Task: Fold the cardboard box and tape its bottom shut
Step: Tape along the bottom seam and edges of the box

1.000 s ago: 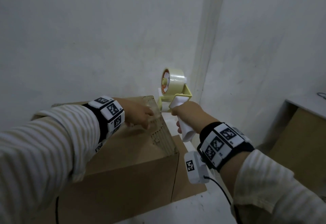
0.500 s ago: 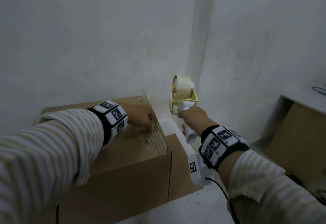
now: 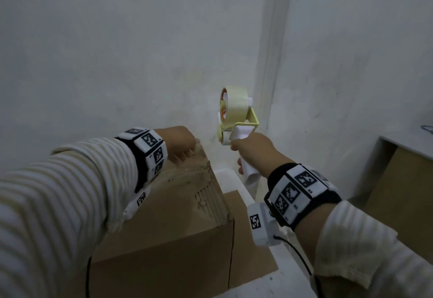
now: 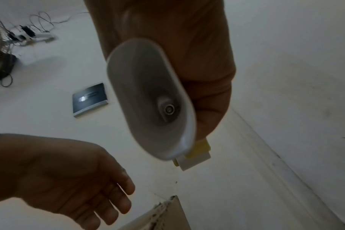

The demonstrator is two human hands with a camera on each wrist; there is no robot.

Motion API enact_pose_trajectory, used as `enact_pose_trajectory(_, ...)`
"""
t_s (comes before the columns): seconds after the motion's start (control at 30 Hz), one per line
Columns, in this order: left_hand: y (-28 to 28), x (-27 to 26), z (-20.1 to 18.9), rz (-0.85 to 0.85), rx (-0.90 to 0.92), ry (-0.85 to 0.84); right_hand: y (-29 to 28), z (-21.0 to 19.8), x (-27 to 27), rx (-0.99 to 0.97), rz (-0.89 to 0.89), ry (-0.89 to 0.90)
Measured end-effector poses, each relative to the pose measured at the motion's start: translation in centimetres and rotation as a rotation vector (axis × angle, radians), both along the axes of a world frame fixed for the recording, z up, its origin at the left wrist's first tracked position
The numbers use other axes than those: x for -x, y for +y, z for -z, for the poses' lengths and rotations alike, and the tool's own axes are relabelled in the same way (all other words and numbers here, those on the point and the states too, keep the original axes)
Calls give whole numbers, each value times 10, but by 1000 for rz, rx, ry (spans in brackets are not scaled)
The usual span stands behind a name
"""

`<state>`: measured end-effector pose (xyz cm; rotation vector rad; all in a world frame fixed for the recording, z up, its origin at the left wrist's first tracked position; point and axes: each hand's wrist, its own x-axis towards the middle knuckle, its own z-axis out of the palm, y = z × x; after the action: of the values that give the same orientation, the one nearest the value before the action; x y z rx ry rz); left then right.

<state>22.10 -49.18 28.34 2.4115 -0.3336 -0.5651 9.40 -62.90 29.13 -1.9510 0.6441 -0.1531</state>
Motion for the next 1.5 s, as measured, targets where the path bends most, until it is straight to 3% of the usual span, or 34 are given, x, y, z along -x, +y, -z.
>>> enact_pose_trajectory(0.13, 13, -30, 1, -209, 213, 220, 7, -8, -4, 0, -28, -28)
enact_pose_trajectory(0.3, 8, -58, 16, -289, 251, 309, 19, -20, -9, 10, -69, -28)
enact_pose_trajectory(0.47, -6, -49, 15, -206, 244, 251, 31, -26, -17, 15, -99, -29)
enact_pose_trajectory(0.63, -10, -55, 13, -194, 288, 378, 38, -28, -25, 48, -110, -33)
enact_pose_trajectory(1.03, 3, -54, -2, -143, 526, 476, 33, -31, -42, -72, -47, -46)
enact_pose_trajectory(1.37, 13, -47, -5, -228, 582, 361, 27, -24, -50, -141, -6, -88)
enact_pose_trajectory(1.5, 15, -45, -5, -209, 630, 389, 25, -21, -51, -181, -6, -108)
